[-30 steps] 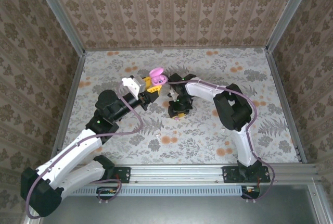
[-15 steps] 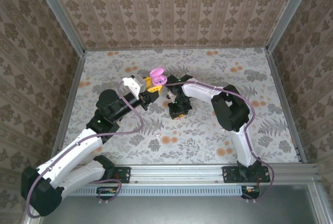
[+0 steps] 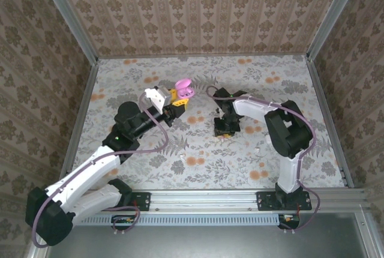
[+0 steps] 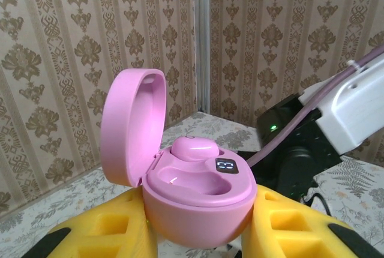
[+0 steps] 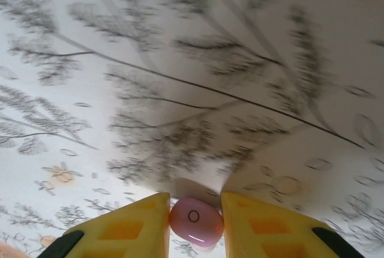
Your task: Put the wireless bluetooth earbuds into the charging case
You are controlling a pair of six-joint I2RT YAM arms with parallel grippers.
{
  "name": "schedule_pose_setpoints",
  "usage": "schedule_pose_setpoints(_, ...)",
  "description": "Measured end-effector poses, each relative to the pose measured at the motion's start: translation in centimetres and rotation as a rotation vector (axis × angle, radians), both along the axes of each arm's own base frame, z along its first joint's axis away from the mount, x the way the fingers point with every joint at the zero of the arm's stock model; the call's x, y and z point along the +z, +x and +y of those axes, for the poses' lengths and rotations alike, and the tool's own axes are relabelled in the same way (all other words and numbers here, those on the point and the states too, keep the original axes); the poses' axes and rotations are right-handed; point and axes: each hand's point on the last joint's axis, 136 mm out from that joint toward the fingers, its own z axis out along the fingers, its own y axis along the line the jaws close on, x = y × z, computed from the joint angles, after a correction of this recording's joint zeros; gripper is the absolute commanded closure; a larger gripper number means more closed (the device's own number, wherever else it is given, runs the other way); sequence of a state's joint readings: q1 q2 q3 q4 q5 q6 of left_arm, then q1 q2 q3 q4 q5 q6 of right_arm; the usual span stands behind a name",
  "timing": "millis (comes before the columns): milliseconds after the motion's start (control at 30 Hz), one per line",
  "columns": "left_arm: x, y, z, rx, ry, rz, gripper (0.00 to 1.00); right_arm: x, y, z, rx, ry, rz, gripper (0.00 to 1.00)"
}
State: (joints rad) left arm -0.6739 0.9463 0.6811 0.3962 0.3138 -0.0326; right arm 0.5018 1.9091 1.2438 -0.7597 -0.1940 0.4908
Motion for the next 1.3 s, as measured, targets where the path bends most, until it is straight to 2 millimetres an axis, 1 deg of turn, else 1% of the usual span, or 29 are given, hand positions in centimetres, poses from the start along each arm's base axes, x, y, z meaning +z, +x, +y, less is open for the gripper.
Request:
schedule_pose_setpoints(67,-0.3,0.1,-0.1,-0.001,0.005,0.007,0.67,0.0,-0.1,-0.5,-0.037,0.004,-0.010,0.71)
schedule_pose_setpoints(233,-1.2,0.5,-0.5,-0.005,0.021,0.028,0.67,0.0,-0.1,-0.8,-0.087,0.010,-0.037,0.70)
schedule_pose_setpoints(300,-1.4,0.7,-0.7,-0.005,0.024,0.031,0.67,0.1,0.0,-0.9,-0.104,0.008,-0.046,0.65)
schedule_pose_setpoints(500,-1.9,1.1,-1.0,-0.006,0.021,0.050,0.67,0.2,0.1,-1.0,-0.097,0.003,-0.051,0.61)
schedule_pose_setpoints(733,-2.0,1.1,-1.3,-0.014,0.018,0.052,0.67,0.2,-0.7,-0.3,-0.027,0.043,-0.012,0.62)
schedule_pose_setpoints(833,-2.1,1.1,-1.4,-0.015,0.019,0.054,0.66,0.2,-1.1,0.0,-0.024,0.061,0.006,0.59)
schedule_pose_setpoints(1000,-1.9,1.1,-1.4,-0.015,0.014,0.052,0.66,0.2,-1.4,0.1,-0.043,0.071,0.019,0.59)
schedule_pose_setpoints(1100,-1.9,1.1,-1.4,-0.015,0.012,0.054,0.66,0.3,-2.0,0.2,-0.065,0.089,0.033,0.59)
schedule_pose_setpoints(1233,-1.9,1.1,-1.4,-0.018,0.011,0.054,0.67,0.3,-2.1,0.6,-0.106,0.113,0.043,0.60)
schedule_pose_setpoints(1300,-1.9,1.1,-1.4,-0.019,0.012,0.054,0.66,0.3,-2.1,1.1,-0.118,0.137,0.041,0.59)
